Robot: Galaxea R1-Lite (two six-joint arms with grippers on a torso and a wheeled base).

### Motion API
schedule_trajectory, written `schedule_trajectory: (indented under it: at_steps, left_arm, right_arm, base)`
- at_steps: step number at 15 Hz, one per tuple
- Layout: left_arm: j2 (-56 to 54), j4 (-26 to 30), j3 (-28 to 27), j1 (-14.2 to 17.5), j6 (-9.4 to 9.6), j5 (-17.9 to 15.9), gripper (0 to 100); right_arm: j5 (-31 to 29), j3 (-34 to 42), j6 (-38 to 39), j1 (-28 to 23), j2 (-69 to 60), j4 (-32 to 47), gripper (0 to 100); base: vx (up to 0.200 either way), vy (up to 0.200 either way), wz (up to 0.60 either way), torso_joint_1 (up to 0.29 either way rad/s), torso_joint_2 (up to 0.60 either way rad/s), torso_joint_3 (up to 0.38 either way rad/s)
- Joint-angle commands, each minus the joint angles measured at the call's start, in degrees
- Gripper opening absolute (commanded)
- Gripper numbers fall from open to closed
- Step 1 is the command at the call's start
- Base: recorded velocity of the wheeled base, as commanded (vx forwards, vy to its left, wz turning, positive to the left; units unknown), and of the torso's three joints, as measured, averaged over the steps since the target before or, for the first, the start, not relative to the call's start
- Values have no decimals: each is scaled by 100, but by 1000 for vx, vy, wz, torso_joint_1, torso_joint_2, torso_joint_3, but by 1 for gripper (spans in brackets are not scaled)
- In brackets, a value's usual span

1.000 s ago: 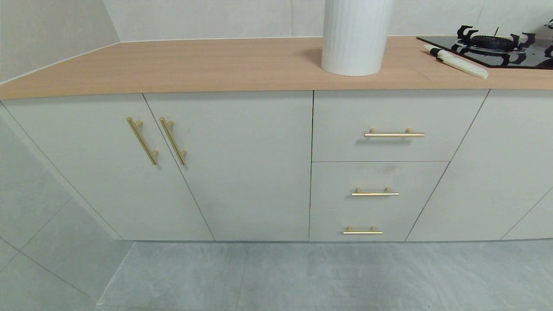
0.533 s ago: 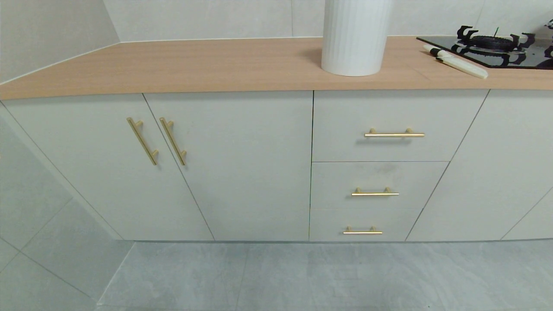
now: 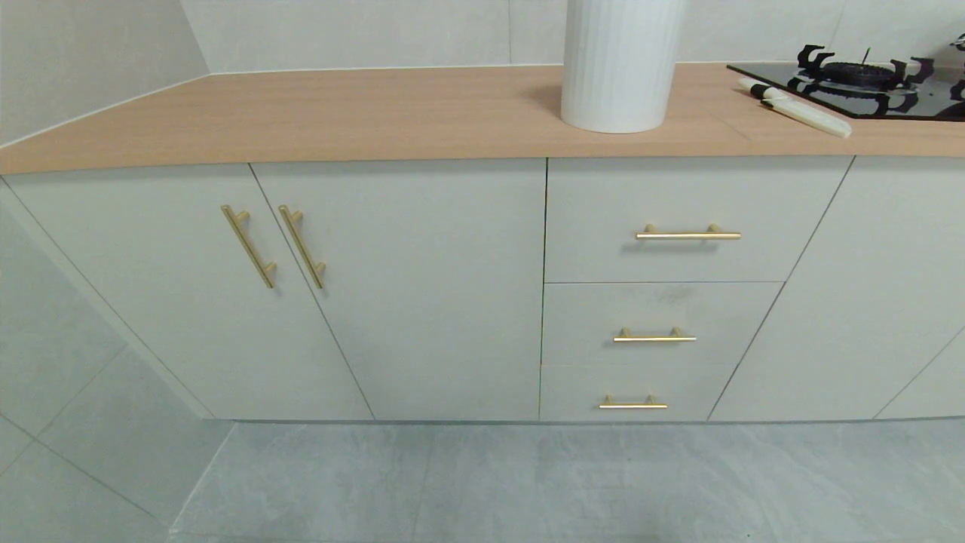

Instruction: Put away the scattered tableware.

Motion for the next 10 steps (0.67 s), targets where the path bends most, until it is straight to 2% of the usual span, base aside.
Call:
schedule_trajectory:
  at_steps: [1, 7, 10]
  left_arm:
    - [0, -1, 1, 0, 17, 3, 100]
    - [9, -1, 1, 0, 26, -6, 100]
    - [9, -1, 1, 0, 43, -6, 100]
  right_arm:
    - [27, 21, 18, 7, 20, 13, 100]
    - [18, 21, 97, -2, 11, 13, 100]
    - [18, 21, 97, 7, 11, 13, 100]
  base:
    - [0, 0, 0, 0, 0, 0]
    - [0, 0, 0, 0, 0, 0]
    - [200, 0, 0, 2, -1, -1]
